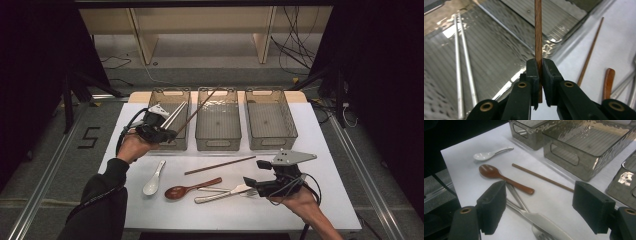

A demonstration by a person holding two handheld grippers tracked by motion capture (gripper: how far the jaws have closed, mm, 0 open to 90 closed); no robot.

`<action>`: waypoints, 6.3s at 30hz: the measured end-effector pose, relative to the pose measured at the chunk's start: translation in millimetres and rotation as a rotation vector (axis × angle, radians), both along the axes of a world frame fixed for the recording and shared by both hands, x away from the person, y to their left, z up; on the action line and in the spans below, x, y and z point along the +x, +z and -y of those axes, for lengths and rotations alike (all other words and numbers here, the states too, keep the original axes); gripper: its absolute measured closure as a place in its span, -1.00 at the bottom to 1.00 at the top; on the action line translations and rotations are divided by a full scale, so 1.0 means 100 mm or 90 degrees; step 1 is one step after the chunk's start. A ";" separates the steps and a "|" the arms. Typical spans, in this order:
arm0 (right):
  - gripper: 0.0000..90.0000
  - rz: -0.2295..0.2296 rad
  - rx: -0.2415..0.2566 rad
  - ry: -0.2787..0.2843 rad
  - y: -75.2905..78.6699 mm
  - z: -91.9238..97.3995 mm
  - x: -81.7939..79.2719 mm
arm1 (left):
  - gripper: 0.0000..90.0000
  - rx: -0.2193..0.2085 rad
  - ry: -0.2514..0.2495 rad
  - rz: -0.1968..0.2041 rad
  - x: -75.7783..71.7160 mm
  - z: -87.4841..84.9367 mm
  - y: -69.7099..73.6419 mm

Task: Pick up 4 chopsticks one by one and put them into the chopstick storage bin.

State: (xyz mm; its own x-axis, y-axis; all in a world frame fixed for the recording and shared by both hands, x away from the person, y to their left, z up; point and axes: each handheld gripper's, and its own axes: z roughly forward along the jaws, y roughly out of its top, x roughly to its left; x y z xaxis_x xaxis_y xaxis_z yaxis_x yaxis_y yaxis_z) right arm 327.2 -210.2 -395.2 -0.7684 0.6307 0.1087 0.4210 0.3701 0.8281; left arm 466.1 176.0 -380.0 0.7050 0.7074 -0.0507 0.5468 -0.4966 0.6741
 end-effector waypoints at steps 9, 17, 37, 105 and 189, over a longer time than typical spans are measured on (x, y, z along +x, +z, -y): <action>-0.38 -0.001 0.002 0.002 0.00 0.01 0.00 | 0.86 -0.012 0.059 -0.012 0.19 -0.16 -0.04; -0.38 -0.003 0.001 0.003 0.00 0.00 0.00 | 0.86 -0.006 0.099 -0.024 0.36 -0.25 -0.06; -0.38 -0.002 0.002 0.005 -0.01 -0.01 0.00 | 0.86 0.014 0.180 -0.029 0.43 -0.56 -0.22; -0.38 0.010 0.001 0.009 0.01 -0.01 -0.02 | -0.57 0.080 -0.078 -0.071 -0.25 0.64 -0.21; -0.38 0.008 0.001 0.014 0.01 -0.01 -0.02 | 0.87 0.255 -0.234 -0.110 -0.28 1.01 -0.81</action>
State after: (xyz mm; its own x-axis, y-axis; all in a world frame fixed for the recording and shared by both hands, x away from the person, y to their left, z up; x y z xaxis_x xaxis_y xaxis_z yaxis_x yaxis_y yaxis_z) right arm 325.1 -208.9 -394.1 -0.7834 0.6135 0.0997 0.4021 0.3779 0.8340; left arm 438.2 75.2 -461.3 0.9139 0.4043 0.0347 0.3747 -0.8737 0.3103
